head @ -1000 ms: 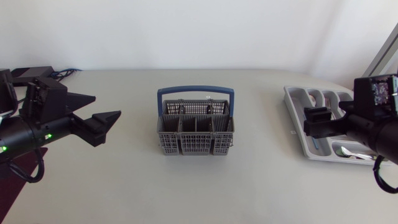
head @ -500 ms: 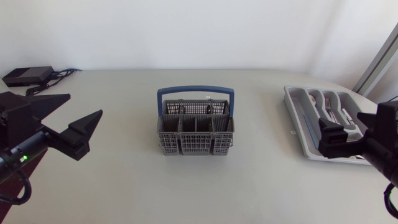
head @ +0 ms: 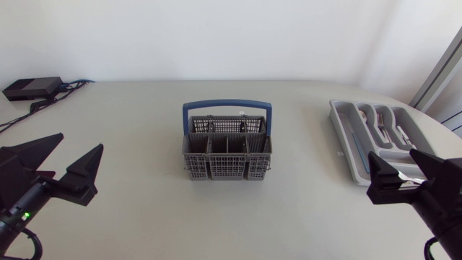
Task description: Sort the cutlery from the basket into the organizer compartments.
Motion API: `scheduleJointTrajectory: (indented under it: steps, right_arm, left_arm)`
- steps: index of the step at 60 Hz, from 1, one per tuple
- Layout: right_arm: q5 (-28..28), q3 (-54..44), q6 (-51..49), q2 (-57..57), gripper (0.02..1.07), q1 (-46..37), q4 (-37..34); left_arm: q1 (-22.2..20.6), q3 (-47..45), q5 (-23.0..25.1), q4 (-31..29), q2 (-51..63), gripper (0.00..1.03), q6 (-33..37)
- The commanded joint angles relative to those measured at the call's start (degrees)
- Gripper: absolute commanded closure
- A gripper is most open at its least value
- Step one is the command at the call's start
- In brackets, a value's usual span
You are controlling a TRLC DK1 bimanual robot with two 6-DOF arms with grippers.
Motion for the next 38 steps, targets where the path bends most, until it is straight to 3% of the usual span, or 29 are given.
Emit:
scheduleJointTrajectory:
  steps: [1,17,38]
  right_arm:
    - [-1.8,-3.9,2.1,-3.0,0.07,-1.7,2.2]
    - [-7.6,-11.7,4.0,-10.9,0.07,-6.1,7.4]
    - [-7.6,-11.7,4.0,-10.9,0.07,-6.1,7.4]
  left_arm:
    - [0.9,-3.4,-1.1,0.2,-3.1,0.04,-3.0]
    - [2.5,-9.6,-3.9,0.2,-11.2,0.04,-7.6]
    - [3.4,-13.0,-5.5,0.1,-15.5,0.04,-10.0]
